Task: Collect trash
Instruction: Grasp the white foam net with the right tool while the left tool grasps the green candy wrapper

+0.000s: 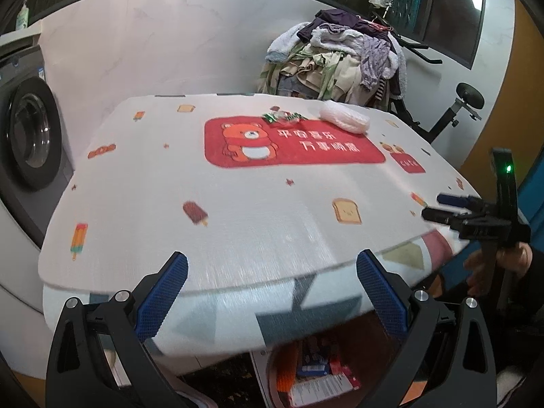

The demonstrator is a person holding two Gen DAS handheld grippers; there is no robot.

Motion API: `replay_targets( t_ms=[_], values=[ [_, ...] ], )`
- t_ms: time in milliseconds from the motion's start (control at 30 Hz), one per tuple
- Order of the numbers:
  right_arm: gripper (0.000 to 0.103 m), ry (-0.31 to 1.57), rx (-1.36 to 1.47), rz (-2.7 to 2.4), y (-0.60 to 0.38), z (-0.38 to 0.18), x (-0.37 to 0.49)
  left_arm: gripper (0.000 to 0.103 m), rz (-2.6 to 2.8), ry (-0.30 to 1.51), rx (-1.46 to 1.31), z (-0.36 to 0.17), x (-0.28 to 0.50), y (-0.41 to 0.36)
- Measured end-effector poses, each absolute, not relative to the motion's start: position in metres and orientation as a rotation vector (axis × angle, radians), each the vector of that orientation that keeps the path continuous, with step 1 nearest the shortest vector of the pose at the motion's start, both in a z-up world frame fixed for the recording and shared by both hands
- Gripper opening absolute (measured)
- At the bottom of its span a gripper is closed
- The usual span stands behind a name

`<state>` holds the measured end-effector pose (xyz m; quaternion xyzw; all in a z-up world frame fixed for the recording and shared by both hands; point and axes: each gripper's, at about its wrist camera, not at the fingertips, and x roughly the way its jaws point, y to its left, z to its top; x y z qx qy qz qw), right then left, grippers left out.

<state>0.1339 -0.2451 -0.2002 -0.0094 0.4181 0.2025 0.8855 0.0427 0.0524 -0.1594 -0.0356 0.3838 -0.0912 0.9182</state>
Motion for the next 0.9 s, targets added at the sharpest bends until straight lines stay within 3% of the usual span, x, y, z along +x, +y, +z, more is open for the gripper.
replay_targets(
  t_ms=[400,633,733,800,900],
  values=[
    [0.097,0.802,-0.168,0.339,-0.244,-0.180,0.322,0.097,-0.201,0.786,-0.155,-0.144,0.169,0.070],
    [0.097,0.813,-0.161,0.231,-0.242,-0.203,0.418,0.096,-0.225,0.854,-0.442,-0.160,0.256,0.092],
    [0.095,0.815,-0.148,0.206,-0.242,-0.217,0.436,0.085,-0.236,0.891,-0.465,-0.171,0.291,0.088],
    [0.072,0.820,-0.148,0.206,-0.240,-0.226,0.442,0.079,-0.244,0.918,-0.465,-0.179,0.314,0.082],
    [0.055,0.788,-0.162,0.242,-0.235,-0.228,0.438,0.072,-0.260,0.950,-0.488,-0.192,0.339,0.074]
  ],
)
